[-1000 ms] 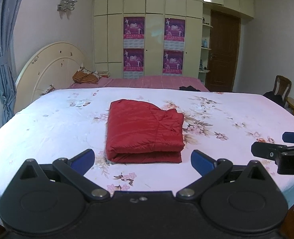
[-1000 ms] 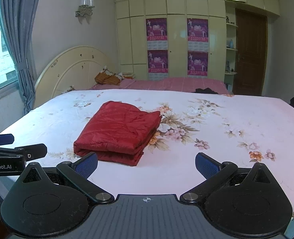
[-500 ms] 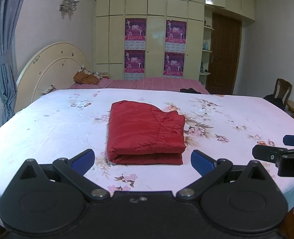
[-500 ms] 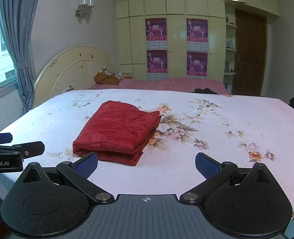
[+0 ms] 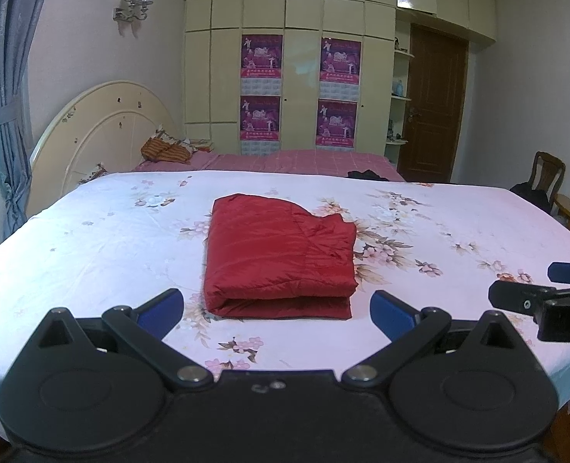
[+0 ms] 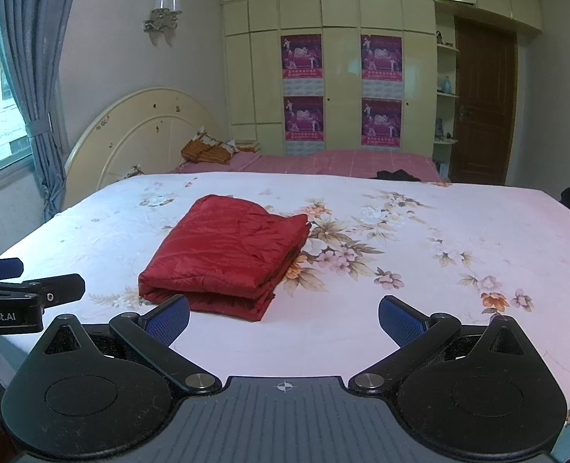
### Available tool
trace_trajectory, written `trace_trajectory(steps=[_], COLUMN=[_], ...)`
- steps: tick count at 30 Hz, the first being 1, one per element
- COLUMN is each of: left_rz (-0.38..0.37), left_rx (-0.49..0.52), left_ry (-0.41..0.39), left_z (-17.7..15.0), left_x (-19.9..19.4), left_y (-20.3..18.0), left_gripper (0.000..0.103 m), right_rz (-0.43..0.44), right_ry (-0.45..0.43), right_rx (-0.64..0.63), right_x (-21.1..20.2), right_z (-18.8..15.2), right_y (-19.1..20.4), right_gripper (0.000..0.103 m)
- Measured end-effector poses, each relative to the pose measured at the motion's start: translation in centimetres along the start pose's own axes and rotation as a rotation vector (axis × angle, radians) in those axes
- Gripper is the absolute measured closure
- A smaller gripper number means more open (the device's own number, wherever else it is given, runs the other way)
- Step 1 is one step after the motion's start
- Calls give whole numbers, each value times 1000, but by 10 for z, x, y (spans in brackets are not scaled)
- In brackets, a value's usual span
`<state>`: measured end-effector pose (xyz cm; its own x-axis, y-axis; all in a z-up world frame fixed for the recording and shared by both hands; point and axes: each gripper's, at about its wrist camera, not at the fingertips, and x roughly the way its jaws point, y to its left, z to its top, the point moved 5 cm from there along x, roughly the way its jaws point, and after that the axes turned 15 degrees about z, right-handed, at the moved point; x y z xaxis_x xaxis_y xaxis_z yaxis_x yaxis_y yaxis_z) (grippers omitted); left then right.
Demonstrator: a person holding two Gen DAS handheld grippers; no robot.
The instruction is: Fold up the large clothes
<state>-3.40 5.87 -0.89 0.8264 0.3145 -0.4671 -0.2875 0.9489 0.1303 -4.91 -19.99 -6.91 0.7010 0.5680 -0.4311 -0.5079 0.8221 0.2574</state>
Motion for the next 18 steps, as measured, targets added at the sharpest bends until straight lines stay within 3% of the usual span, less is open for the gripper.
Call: trace_trajectory(steps=[18], left_rz=[-10], left_rx=[-14], left_ry=[-13], left_z=[5], left_x=[-5], left_y=[-6], left_gripper=[0], right_rz=[-5], right_ry=[-6], right_rx=[1], right_x=[-3], right_z=[0], right_y=[-1], right_gripper=[0])
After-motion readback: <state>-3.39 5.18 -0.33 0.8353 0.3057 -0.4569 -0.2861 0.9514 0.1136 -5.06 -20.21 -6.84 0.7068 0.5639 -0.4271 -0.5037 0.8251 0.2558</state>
